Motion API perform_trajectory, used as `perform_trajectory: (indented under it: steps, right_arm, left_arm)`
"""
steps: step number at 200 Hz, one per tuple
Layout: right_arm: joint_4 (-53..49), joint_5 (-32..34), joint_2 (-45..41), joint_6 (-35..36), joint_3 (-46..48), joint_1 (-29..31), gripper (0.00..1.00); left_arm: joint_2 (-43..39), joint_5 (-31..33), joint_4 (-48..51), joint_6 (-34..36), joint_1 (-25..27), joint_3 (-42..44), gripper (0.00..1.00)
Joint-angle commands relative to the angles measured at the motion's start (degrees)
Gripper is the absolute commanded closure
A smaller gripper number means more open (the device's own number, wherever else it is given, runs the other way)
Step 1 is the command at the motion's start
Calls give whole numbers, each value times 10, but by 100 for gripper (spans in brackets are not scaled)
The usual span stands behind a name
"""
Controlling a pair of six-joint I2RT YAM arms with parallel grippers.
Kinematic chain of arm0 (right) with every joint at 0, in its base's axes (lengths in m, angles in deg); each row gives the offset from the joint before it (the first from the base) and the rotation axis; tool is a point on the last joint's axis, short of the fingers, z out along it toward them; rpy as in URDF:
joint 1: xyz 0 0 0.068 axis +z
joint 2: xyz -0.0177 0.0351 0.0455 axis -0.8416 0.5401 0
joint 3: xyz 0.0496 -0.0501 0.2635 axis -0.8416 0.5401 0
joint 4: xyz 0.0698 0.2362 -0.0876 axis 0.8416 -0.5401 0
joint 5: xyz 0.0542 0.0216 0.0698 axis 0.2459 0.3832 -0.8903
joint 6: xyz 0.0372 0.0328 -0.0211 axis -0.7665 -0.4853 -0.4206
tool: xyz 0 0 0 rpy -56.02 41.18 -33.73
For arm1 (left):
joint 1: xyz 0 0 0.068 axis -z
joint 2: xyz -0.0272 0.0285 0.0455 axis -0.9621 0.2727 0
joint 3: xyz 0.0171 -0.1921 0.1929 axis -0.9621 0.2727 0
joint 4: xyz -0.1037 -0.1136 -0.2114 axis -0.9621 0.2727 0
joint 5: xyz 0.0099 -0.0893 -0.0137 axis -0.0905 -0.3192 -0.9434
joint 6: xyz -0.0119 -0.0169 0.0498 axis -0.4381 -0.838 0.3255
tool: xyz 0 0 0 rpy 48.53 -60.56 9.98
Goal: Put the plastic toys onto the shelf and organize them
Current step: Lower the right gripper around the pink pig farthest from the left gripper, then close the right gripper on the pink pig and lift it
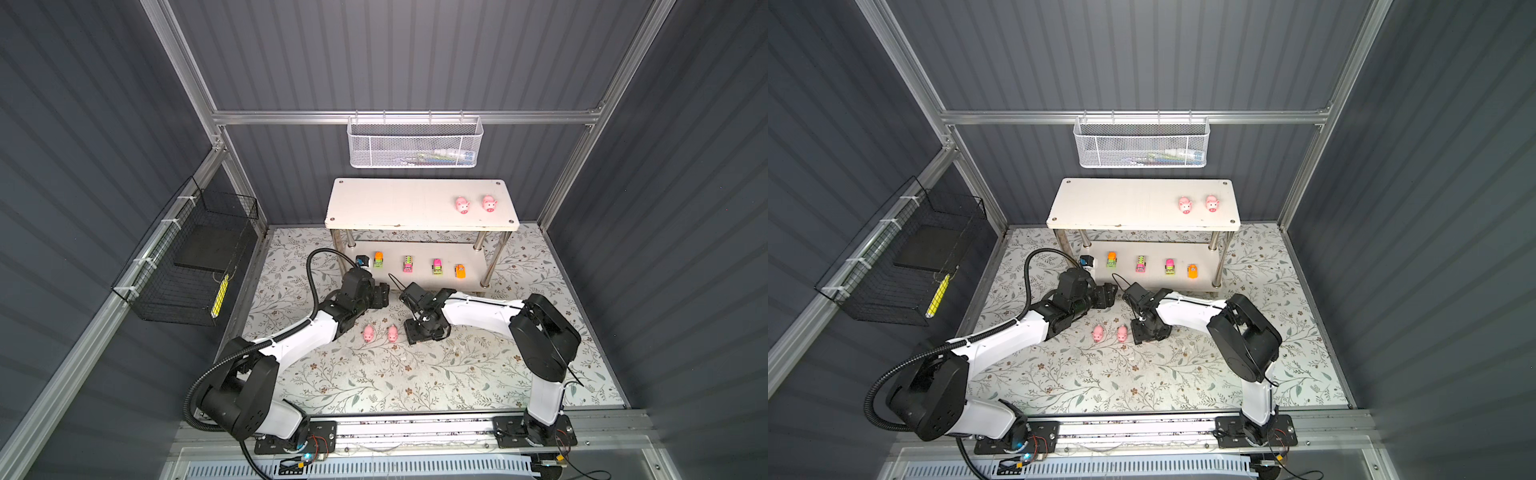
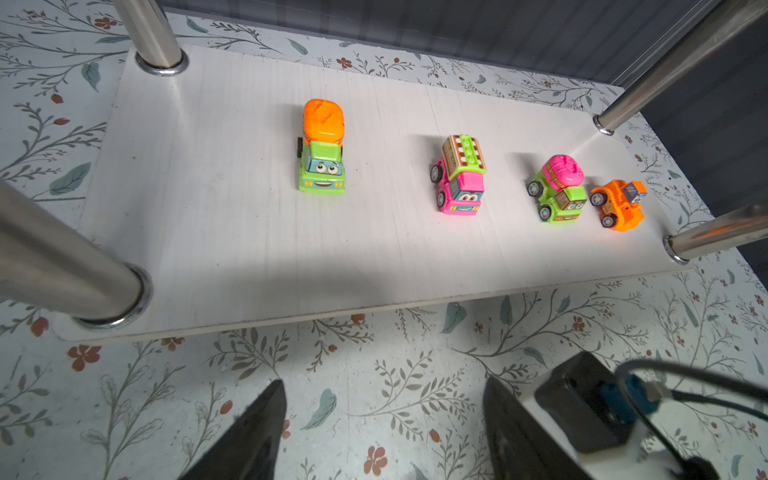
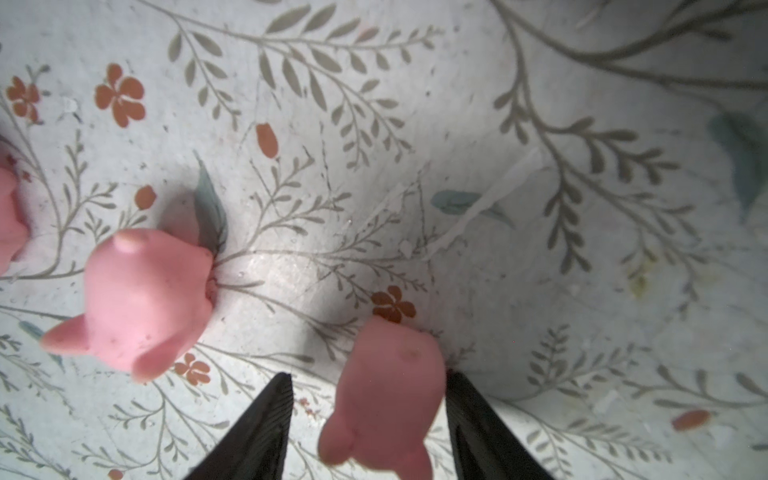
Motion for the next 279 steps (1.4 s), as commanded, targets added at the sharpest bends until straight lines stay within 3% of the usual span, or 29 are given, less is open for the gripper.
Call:
perform_trajectory:
  steps: [1,69,156,220,279]
  right_arm:
    - [-15,-5,8,-1,-11,-5,41]
    - [-17,-5,10,0,-13,-7,58]
    - [-20,6,-30,-3,5,-7,64]
    - [-105,41,-157,3,0,-7,65]
    - [-245,86,-253,32,-135,-8,65]
  left_arm:
    - [-18,7,4,-2,0,8,25]
    - [-24,8,6,0,0,10,25]
    - [-28,9,10,1,0,8,25]
    - [-33,17,15,3,0,5,26]
    - [-22,13,11,1,-1,8,26]
